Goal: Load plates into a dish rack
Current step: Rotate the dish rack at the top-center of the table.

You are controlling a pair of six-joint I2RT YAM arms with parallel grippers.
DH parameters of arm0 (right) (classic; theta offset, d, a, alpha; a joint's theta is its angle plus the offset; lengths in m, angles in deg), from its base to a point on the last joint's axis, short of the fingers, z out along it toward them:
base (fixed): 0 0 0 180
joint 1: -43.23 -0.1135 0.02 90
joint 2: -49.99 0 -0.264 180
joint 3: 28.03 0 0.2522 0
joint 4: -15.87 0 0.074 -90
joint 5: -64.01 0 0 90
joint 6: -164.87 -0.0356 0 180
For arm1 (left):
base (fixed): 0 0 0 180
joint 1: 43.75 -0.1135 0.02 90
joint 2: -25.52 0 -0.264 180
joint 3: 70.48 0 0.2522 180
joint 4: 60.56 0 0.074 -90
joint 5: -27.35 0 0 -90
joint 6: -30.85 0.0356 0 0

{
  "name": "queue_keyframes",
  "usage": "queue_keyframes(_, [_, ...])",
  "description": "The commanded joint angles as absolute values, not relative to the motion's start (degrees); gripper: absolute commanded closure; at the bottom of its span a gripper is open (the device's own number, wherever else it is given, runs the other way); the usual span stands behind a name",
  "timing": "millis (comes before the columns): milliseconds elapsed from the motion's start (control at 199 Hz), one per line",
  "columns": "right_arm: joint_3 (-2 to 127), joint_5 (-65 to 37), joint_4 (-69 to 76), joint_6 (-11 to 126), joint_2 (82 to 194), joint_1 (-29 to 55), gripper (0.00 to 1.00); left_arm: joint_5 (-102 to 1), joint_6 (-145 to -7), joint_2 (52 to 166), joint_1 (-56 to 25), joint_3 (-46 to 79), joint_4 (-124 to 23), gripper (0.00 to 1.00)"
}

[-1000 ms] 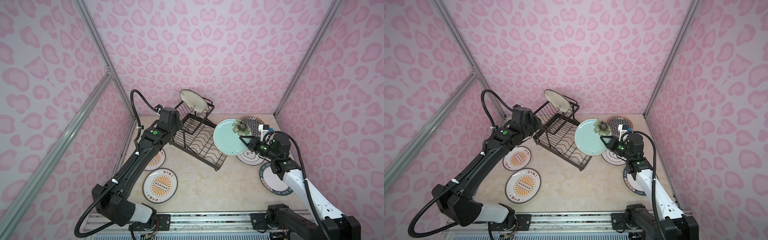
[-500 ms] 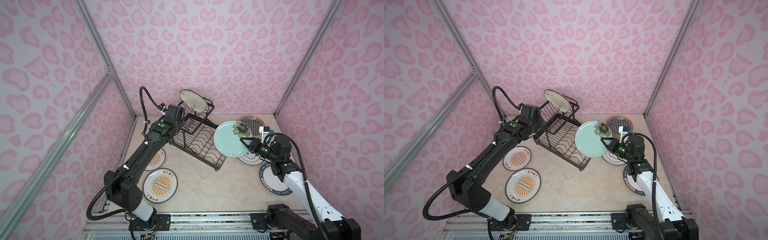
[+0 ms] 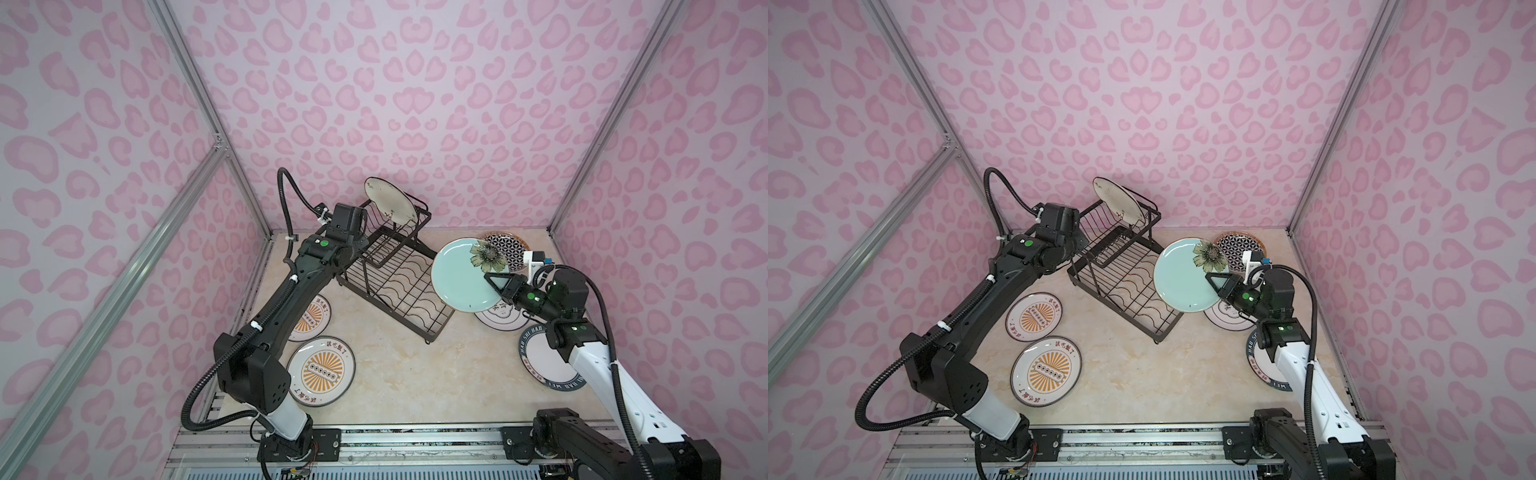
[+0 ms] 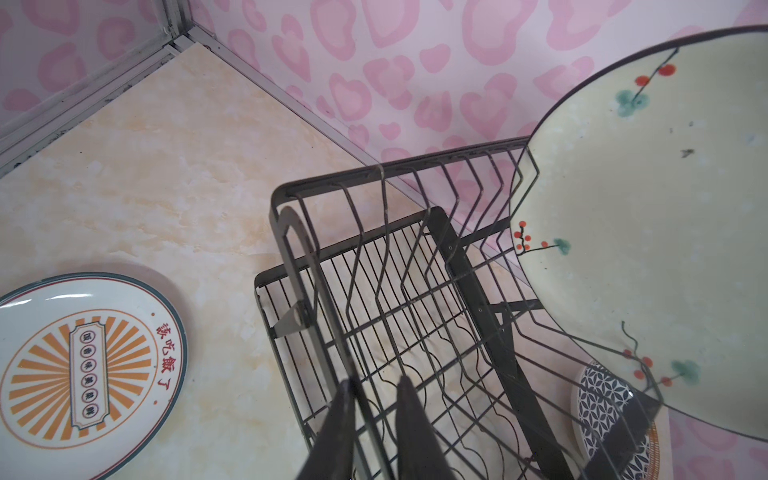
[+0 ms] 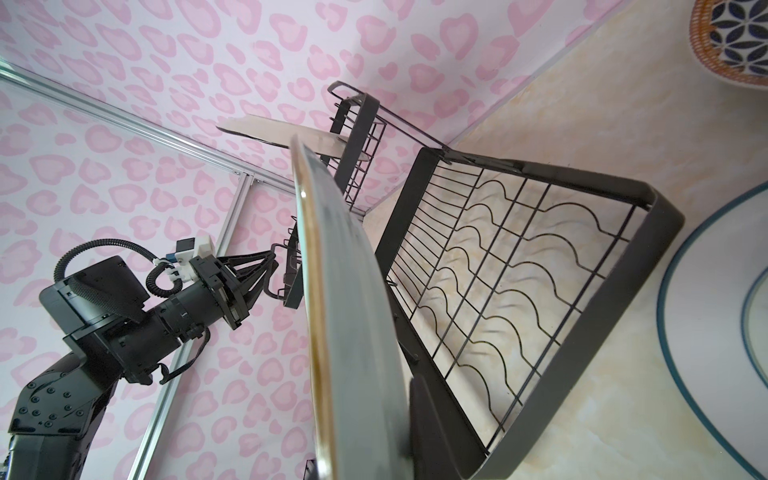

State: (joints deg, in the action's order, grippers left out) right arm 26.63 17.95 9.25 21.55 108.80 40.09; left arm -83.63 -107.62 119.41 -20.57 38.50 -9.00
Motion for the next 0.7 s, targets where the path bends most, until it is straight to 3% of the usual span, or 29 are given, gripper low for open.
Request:
queue_keyframes(0, [28.48, 19.78, 14.16, 22.56, 109.38, 40.16, 1.0, -82.07, -100.28, 119.84, -21.36, 39.25, -6.45, 0.91])
queue_keyframes(186, [34.31, 18.38, 10.75, 27.3, 111.52, 40.24, 1.0, -80.08, -93.48, 119.6, -22.29, 39.6, -6.55, 0.97])
queue_keyframes(697, [56.47, 11.77, 8.27, 37.13, 127.87, 39.96, 1.0, -75.33, -85.33, 122.6, -25.7, 42.69, -8.09, 0.97])
